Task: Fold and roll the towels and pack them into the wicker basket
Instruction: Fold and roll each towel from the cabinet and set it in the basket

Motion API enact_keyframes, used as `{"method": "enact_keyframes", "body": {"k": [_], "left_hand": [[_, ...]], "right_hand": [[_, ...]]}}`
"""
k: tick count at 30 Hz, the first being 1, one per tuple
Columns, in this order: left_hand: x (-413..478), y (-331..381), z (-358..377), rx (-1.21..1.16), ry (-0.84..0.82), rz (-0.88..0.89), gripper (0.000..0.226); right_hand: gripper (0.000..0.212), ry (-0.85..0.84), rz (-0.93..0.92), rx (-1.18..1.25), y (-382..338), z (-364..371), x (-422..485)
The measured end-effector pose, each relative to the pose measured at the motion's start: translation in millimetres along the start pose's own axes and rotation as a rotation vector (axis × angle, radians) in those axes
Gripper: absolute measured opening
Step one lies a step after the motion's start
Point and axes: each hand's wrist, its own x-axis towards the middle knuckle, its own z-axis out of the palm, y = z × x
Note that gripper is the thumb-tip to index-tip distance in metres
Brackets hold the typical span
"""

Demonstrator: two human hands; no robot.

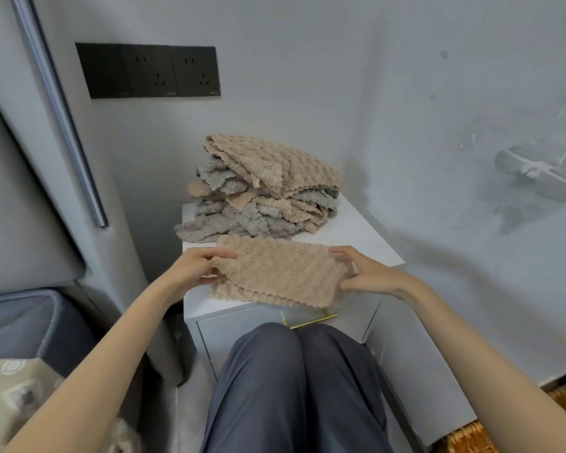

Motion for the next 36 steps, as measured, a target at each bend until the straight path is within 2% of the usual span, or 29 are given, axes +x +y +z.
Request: {"method": "enact_keyframes", "body": {"k": [2,5,8,12,16,20,23,26,29,31,34,36], "left_hand": [[-3.9,-1.1,0.5,-0.080,-0.005,-0.080,0.051],[-5.2,-3.6,1.4,-0.215,-0.015,-0.137,0.032],[-8.0,-6.7,4.8,-0.123,0.060,-0.037,0.011],[-11.7,-7.6,7.5,-0.089,0.133,0.068,0.017],[-16.4,-8.1,7.4,-0.070,0.113,0.095,0.017],[-18.8,-13.9,8.3,0.049,0.110,0.124,0.015],[-19.7,-18.0,8.4,0.233,0.133,0.156,0.016],[-20.0,-20.6,6.6,0.554,0.209,0.186,0.017],[-16.4,-20.8,6.8,0.777,0.308,0.228,0.022],[-14.1,-16.0,12.7,0.813,0.328,0.297,0.025],[-6.7,-4.4,30.1,0.819,0.251,0.407,0.024],[-1.7,1.7,43.2,0.824,0.158,0.447,0.025]], "right_hand": [[0.068,0.001,0.053,0.233,1.5,3.7,-4.0],[0.053,0.219,0.100,0.461,2.0,18.6,-3.1],[0.062,0.468,0.058,0.382,5.3,35.9,1.8],[0.066,0.611,-0.020,0.337,7.1,38.1,3.9],[0.068,0.571,-0.045,0.220,8.6,36.3,5.8],[0.064,0.542,-0.051,0.113,11.7,46.4,7.7],[0.060,0.533,-0.063,0.066,16.5,52.7,8.6],[0.059,0.533,-0.050,0.059,18.5,55.8,9.2],[0.042,0.674,0.085,0.125,19.0,56.8,11.4],[0.036,0.670,0.213,0.259,17.3,55.9,12.7],[0.055,0.517,0.380,0.572,12.0,50.3,14.9],[0.073,0.426,0.469,0.680,8.9,46.3,16.5]]}}
